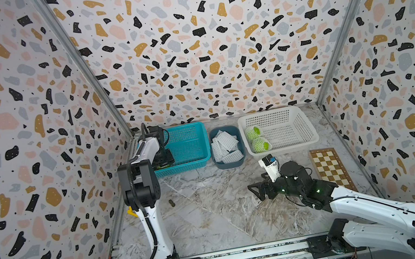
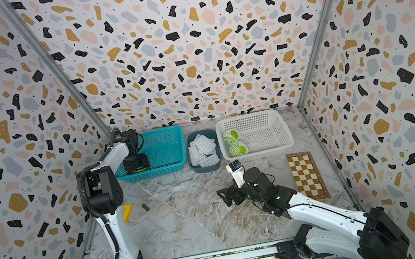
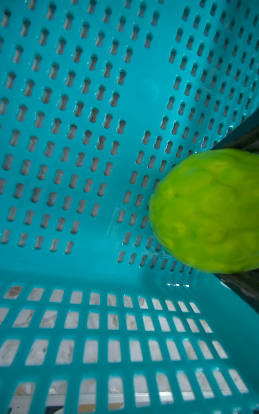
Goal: Sleeve custard apples in foam nets
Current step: Pick up the custard apple from the basket, then place the custard apple at the center of the board.
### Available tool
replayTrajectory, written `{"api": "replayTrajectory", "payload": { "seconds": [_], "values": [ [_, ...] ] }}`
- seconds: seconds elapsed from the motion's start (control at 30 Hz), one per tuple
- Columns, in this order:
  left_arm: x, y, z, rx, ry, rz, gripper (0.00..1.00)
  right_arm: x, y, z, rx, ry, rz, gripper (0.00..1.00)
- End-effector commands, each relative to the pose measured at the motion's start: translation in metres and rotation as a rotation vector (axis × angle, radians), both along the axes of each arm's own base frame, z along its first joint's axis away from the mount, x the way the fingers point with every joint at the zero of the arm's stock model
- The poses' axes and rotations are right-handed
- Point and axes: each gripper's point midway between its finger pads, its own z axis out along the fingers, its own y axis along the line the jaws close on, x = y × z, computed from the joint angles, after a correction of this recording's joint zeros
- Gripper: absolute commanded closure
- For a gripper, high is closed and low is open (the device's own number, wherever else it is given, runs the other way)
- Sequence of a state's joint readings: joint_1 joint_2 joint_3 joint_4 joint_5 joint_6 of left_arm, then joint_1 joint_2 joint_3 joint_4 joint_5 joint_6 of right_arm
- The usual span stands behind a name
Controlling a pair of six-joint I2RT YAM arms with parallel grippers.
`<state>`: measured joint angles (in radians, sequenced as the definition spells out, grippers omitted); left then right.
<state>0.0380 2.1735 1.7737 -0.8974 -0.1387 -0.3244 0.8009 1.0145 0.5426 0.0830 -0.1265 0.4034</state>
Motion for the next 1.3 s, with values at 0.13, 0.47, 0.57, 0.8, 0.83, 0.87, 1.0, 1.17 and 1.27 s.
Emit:
{"api": "replayTrajectory", "payload": {
  "seconds": [0.13,0.47,0.57,0.8,0.83,0.87,1.0,1.17,1.27],
  "values": [
    [0.005,-0.021,0.058,-0.112,-0.123,-0.037,0.47,0.003,0.003,0.018,0.024,-0.037,-0.004,0.04],
    [-0.002,-0.064,0.152,-0.339,-0.365,-0.082,0.48,0.004,0.002,0.025,0.027,-0.048,-0.006,0.04],
    [-0.011,-0.084,0.173,-0.444,-0.422,-0.102,0.48,0.006,0.001,0.03,0.027,-0.063,-0.013,0.04],
    [-0.045,-0.132,0.208,-0.684,-0.511,-0.179,0.48,0.012,-0.006,0.043,0.03,-0.098,-0.031,0.04],
    [-0.051,-0.138,0.21,-0.712,-0.513,-0.188,0.48,0.012,-0.007,0.044,0.034,-0.103,-0.03,0.04],
    [-0.058,-0.144,0.214,-0.747,-0.521,-0.202,0.48,0.013,-0.008,0.047,0.04,-0.107,-0.031,0.04],
    [-0.088,-0.172,0.225,-0.913,-0.533,-0.27,0.49,0.017,-0.014,0.054,0.072,-0.115,-0.021,0.04],
    [-0.13,-0.208,0.235,-1.08,-0.488,-0.403,0.5,0.014,-0.018,0.062,0.104,-0.14,0.002,0.04],
    [-0.154,-0.223,0.234,-1.124,-0.458,-0.46,0.5,0.009,-0.018,0.068,0.123,-0.157,0.024,0.04]
  ]
}}
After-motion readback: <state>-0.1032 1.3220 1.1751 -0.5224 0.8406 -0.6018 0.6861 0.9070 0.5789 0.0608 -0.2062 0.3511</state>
